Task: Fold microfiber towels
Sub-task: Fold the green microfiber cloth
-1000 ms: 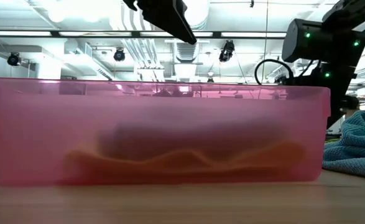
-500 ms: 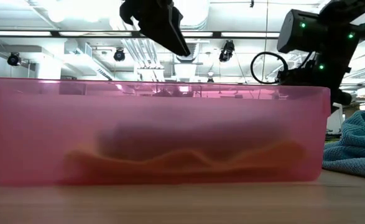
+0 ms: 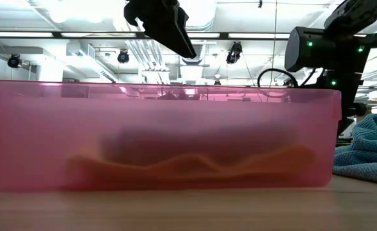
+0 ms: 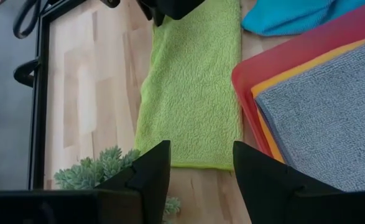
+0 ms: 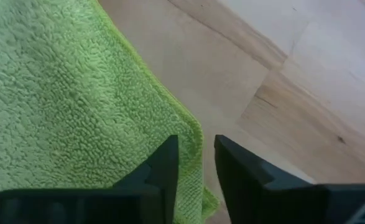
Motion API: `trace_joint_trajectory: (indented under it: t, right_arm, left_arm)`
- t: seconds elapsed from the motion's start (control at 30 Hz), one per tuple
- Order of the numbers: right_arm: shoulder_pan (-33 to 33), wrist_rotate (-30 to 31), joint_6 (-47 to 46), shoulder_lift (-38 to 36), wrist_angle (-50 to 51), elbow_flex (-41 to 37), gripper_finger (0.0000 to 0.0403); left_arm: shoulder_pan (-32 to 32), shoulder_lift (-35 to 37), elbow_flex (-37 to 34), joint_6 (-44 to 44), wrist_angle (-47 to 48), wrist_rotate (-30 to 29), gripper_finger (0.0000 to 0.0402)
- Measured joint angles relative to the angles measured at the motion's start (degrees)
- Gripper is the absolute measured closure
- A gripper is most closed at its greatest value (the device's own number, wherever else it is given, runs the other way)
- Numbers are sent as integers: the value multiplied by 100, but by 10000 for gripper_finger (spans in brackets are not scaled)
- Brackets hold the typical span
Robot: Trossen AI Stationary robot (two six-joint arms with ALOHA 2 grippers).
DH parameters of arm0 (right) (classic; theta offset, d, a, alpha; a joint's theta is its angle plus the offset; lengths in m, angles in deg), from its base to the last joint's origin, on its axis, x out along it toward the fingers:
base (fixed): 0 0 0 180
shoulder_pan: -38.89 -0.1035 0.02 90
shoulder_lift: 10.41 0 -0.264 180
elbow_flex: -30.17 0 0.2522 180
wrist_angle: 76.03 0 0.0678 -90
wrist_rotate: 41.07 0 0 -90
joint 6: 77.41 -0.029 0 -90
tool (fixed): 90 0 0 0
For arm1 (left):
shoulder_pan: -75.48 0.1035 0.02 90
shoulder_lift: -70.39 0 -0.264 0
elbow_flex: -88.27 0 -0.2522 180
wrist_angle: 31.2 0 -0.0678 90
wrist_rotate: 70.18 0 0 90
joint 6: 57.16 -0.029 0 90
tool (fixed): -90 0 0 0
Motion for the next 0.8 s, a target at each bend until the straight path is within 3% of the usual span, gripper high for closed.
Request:
trace_joint_trajectory:
  t: [0.2, 0.47, 0.8]
  right_arm:
    - [0, -87, 157, -51, 18, -2, 387]
    - [0, 198, 234, -49, 772, 201, 394]
    - [29, 203, 363, -51, 972, 244, 381]
  left_arm:
    - [0, 0, 0, 0, 0, 0, 243]
    - [0, 0, 0, -4, 2, -15, 243]
    - [0, 0, 0, -9, 2, -156, 243]
